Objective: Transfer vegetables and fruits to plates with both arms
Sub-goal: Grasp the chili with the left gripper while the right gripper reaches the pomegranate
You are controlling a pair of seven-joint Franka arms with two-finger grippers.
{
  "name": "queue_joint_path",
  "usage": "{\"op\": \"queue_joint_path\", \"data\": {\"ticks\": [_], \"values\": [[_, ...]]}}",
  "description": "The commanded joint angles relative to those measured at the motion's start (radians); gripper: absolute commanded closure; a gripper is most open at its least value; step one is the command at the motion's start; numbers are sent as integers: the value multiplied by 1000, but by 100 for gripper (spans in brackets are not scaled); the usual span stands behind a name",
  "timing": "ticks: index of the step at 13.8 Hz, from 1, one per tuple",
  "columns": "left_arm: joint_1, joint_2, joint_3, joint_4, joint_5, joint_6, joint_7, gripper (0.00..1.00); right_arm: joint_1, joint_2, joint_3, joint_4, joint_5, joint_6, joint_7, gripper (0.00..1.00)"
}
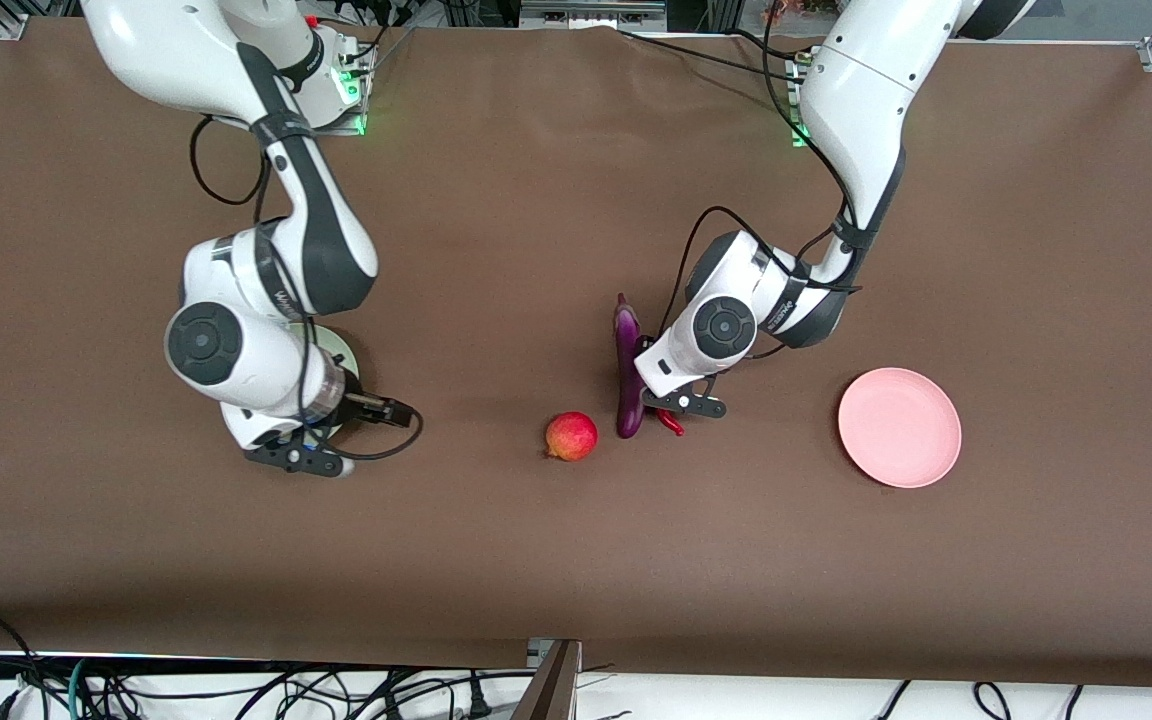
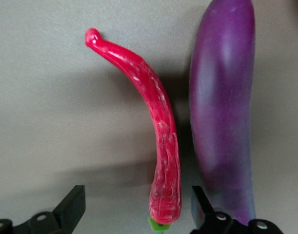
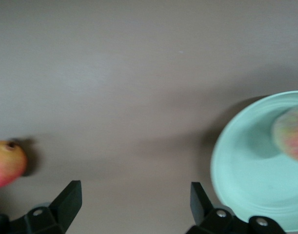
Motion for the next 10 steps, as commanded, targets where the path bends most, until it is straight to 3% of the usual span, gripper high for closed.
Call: {"op": "queue_joint_path", "data": {"ticks": [1,3,4,7,10], "values": [[-20,27,13,-11,19,56,-10,23,41,83,-3,104,17,53,85,1],[-25,21,13,-7,19,54,-13,85,67,111,-3,104,17,130,103,1],[-25,9,13,-2,21,43,-8,100,80,120,-3,105,18,156,122,1],[-9,-21,18,-1,47,-15,-5,100,108,148,2,120,18,225,188,1],[-9,-94,88,4,51,-139,-1,100,146,195,22,156,17,316,253,1]]}}
